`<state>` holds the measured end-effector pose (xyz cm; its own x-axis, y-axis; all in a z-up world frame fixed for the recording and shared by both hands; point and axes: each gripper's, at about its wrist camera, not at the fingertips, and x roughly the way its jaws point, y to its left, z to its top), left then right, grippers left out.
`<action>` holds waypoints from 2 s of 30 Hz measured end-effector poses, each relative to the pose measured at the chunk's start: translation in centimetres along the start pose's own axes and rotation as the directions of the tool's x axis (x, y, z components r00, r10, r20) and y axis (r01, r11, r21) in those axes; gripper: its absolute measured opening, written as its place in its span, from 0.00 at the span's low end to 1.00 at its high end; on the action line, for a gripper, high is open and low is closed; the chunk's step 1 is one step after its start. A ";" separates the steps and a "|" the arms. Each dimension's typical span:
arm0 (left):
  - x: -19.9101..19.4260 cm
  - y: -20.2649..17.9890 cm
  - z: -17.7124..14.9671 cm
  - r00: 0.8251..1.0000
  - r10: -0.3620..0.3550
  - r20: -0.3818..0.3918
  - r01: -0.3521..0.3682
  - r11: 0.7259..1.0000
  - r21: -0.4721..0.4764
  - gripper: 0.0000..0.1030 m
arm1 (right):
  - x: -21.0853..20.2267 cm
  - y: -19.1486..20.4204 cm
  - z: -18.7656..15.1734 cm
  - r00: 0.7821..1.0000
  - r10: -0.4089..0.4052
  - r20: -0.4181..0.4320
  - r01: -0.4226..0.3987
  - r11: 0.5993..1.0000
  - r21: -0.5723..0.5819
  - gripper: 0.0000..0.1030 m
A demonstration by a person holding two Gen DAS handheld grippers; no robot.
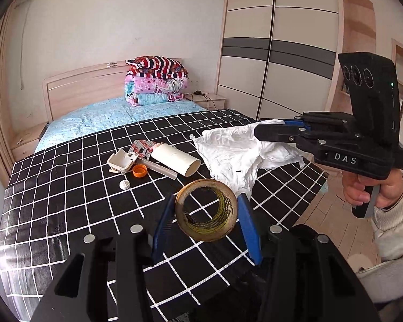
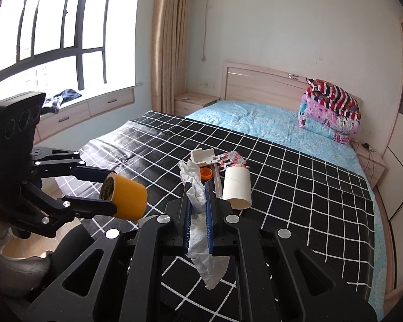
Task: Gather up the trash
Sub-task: 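Lift the tape roll and tissue and carry both toward the black trash bin, then open the left and right tools over the bin to drop tape and tissue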
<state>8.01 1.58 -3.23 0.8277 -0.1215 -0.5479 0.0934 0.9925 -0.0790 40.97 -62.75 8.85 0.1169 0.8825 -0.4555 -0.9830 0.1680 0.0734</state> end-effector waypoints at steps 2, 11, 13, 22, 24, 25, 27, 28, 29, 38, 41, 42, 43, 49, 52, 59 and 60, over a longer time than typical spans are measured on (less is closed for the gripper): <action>-0.5 -0.5 -0.6 1.000 -0.001 -0.005 0.001 1.000 0.005 0.45 | -1.2 0.4 -0.5 1.000 -0.003 0.008 0.003 1.000 0.003 0.10; -1.6 -2.2 -3.5 0.998 -0.035 -0.056 0.037 0.999 0.023 0.45 | -4.3 2.3 -4.1 1.000 0.006 -0.005 -0.006 1.000 0.020 0.10; -1.3 -2.6 -4.4 0.996 -0.043 -0.079 0.045 0.999 0.024 0.45 | -4.4 2.8 -5.1 1.000 0.021 -0.023 -0.020 0.999 0.027 0.10; 0.7 -4.1 -10.6 0.967 -0.088 -0.239 0.090 0.996 -0.002 0.45 | -2.6 5.7 -11.0 0.980 0.120 -0.157 -0.114 0.992 0.048 0.10; 1.7 -4.4 -12.1 0.956 -0.091 -0.280 0.093 0.996 -0.005 0.45 | -1.5 5.9 -13.0 0.965 0.161 -0.206 -0.144 0.985 0.094 0.10; 2.3 -4.5 -12.9 0.949 -0.091 -0.302 0.097 0.995 0.002 0.45 | -1.0 5.9 -13.9 0.957 0.180 -0.227 -0.156 0.981 0.119 0.10; 3.7 -4.7 -14.4 0.932 -0.088 -0.352 0.100 0.995 0.015 0.45 | 0.3 5.8 -15.5 0.938 0.218 -0.269 -0.178 0.970 0.164 0.10; 4.3 -4.9 -15.2 0.924 -0.084 -0.374 0.097 0.995 0.018 0.45 | 0.8 5.9 -16.3 0.932 0.224 -0.287 -0.179 0.968 0.174 0.10; 5.0 -4.8 -15.8 0.915 -0.082 -0.396 0.098 0.995 0.021 0.45 | 1.2 5.8 -16.9 0.928 0.220 -0.301 -0.173 0.969 0.175 0.10; 10.4 -5.2 -20.1 0.855 -0.024 -0.518 0.080 0.993 0.085 0.45 | 5.8 5.3 -21.2 0.884 0.186 -0.429 -0.106 0.973 0.205 0.10; 11.4 -6.0 -20.9 0.844 0.014 -0.536 0.078 0.986 0.148 0.45 | 6.9 5.7 -21.4 0.874 0.171 -0.454 -0.097 0.979 0.181 0.10; 11.7 -6.2 -21.1 0.840 0.019 -0.543 0.082 0.984 0.160 0.45 | 7.3 5.9 -21.6 0.869 0.153 -0.470 -0.085 0.983 0.163 0.10; 12.0 -6.3 -21.4 0.836 0.028 -0.549 0.082 0.981 0.175 0.45 | 7.7 6.2 -21.9 0.863 0.139 -0.485 -0.076 0.986 0.147 0.11; 13.1 -6.6 -22.2 0.822 0.051 -0.567 0.080 0.976 0.204 0.45 | 9.0 7.4 -23.2 0.830 0.075 -0.552 -0.035 0.996 0.082 0.11; 13.3 -6.8 -22.4 0.817 0.042 -0.576 0.093 0.975 0.204 0.45 | 9.4 7.6 -23.7 0.818 0.079 -0.570 -0.034 0.995 0.090 0.15; 14.0 -7.0 -23.0 0.797 0.021 -0.604 0.115 0.976 0.185 0.45 | 9.6 7.3 -24.2 0.802 0.098 -0.589 -0.040 0.993 0.111 0.33; 14.0 -7.1 -23.0 0.795 0.019 -0.606 0.117 0.976 0.184 0.45 | 9.5 7.4 -24.2 0.800 0.102 -0.591 -0.043 0.993 0.113 0.35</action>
<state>6.19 -7.48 -29.49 0.3248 -0.0865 -0.9418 0.2903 0.9569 0.0123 31.43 -63.75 -16.44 -0.0903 0.4639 -0.8813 -0.9649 0.1782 0.1927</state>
